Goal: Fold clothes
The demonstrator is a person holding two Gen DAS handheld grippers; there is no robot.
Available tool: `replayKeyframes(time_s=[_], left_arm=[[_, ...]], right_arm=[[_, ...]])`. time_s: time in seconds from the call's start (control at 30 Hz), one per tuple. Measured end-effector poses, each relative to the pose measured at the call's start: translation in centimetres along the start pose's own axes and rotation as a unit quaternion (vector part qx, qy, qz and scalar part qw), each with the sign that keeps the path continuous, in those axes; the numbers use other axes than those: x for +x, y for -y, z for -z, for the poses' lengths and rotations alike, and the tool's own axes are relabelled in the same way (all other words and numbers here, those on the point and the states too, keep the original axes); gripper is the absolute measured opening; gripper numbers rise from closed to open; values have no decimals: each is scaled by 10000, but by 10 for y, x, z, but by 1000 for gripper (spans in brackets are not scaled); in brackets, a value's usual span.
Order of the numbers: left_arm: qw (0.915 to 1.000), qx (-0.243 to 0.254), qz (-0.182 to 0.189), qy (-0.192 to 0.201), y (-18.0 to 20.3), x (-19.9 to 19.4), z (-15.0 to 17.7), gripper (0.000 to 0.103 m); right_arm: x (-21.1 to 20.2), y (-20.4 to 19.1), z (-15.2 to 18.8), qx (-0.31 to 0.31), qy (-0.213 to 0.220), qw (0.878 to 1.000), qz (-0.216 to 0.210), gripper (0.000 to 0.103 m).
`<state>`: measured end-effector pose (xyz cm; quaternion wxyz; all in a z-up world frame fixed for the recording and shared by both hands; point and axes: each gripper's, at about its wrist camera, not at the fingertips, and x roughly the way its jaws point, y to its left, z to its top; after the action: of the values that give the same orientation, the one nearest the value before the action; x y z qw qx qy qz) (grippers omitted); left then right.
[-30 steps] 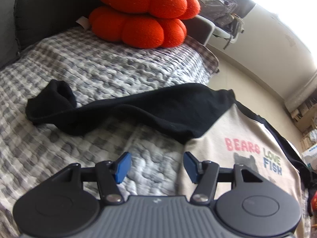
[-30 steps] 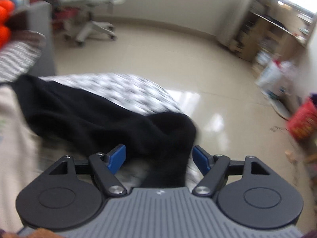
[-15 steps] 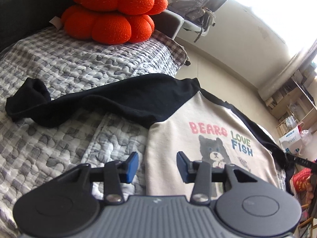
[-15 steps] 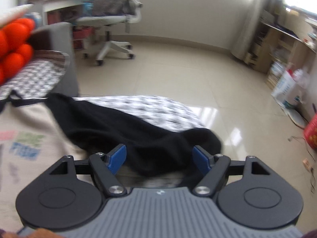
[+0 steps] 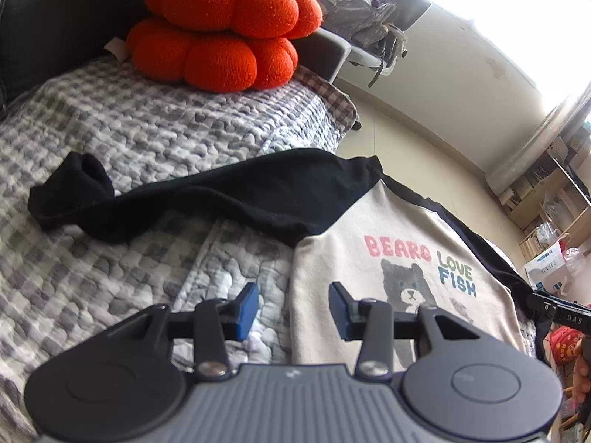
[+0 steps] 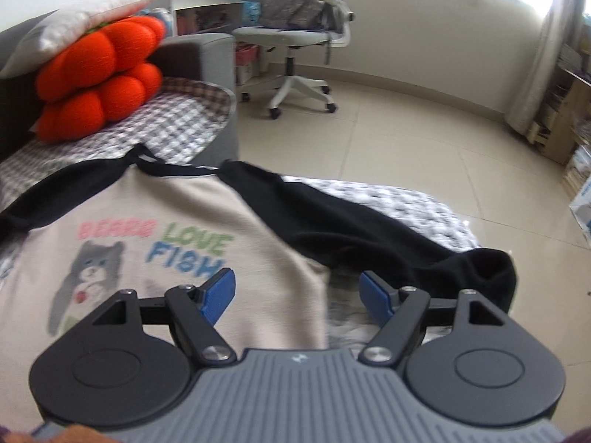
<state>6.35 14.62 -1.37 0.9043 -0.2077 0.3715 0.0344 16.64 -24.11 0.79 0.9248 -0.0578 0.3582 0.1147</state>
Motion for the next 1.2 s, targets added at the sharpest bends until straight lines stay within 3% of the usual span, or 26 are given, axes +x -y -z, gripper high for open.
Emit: replayKeyframes(time_s=[0.23,0.37,0.6,0.97,1.07,1.2], left_arm=[[9999,-16,-18,-101,-4,2,-2,43],[9999,-44,-27,-121,-7,2,-1,43],[9998,-188,-58,-103,-15,-1,-3,43],[9991,-377,-164,-138,-27,1,-6,43],[9986,-439,-234,-177,-32,3,-6,43],[9980,-515,-313,-203,-37,5,-7,43]], right_arm=[[9,-51,12,-589,-436,9944,-756,76],[20,-78,21,-1014,-701,9897,-734,75],[37,-85,28,-866,-1051,9880,-727,75],[52,-120,22,-998,-834,9893,-669,75],[48,-137,24,-1208,-748,9856,-912,74],[37,-163,33,-1606,-557,9804,-993,65]])
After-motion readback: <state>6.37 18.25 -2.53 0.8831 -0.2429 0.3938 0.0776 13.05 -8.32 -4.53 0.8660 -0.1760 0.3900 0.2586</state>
